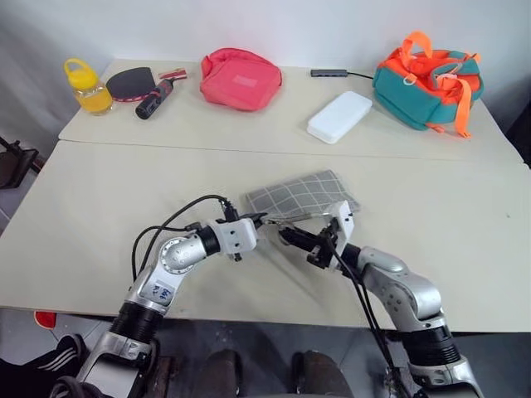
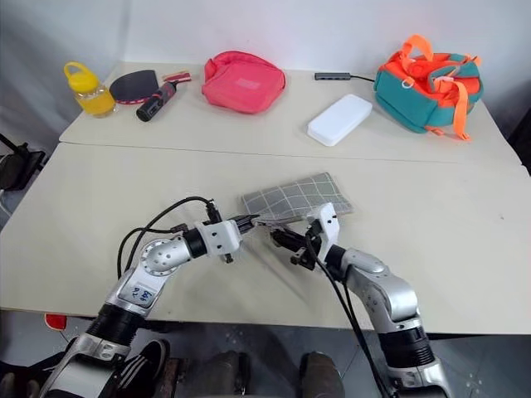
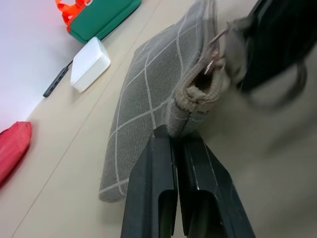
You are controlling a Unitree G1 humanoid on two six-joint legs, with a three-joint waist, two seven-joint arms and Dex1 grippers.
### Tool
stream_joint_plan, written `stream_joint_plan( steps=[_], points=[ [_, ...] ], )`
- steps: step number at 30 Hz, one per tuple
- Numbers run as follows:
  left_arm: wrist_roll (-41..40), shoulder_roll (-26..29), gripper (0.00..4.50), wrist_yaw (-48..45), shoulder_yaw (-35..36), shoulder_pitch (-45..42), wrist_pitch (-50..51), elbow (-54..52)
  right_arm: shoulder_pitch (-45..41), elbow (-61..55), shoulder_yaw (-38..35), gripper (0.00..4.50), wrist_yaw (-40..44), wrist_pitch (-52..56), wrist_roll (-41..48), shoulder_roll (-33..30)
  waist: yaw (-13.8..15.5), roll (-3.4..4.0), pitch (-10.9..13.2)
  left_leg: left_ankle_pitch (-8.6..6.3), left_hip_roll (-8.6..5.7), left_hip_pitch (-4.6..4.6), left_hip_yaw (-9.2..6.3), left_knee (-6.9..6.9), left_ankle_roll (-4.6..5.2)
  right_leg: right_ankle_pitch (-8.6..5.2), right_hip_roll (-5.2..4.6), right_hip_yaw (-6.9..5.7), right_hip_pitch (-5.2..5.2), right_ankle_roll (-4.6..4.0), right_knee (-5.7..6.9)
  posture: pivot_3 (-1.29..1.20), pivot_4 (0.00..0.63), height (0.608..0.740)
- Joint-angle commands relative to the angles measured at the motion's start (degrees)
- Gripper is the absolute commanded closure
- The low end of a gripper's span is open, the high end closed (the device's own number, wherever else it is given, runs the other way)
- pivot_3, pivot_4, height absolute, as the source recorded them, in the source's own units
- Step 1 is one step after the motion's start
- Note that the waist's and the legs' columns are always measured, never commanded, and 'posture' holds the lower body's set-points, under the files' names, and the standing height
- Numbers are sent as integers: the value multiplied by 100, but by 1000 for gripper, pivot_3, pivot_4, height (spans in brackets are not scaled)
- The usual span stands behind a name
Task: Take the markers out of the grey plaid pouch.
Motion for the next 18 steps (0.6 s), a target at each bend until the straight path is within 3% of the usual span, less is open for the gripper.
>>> stream_joint_plan(
  steps=[1, 9, 18],
  points=[
    [-384, 197, 4500, -72, 376, 125, -62, -202, -4, 235, -439, 4478, 313, -326, -121, -455, -2, 0, 0, 0, 0, 0, 0, 0, 0, 0, 0, 0, 0, 0, 0, 0, 150, 740],
    [-1094, 265, 4500, -275, 689, 363, -5, -278, -379, 1475, -896, 4478, 807, -1084, -545, -1318, 5, 0, 0, 2, 0, -6, 2, 13, 4, 2, 0, -1, -1, 2, 1, 0, 150, 740],
    [-1177, 273, 4500, -267, 739, 361, 33, -273, -384, 1551, -883, 4478, 1017, -1328, -717, -1385, 8, 0, 0, 4, -2, -7, 5, 18, 6, 4, 3, 0, 0, 5, 1, 0, 150, 740]
  ],
)
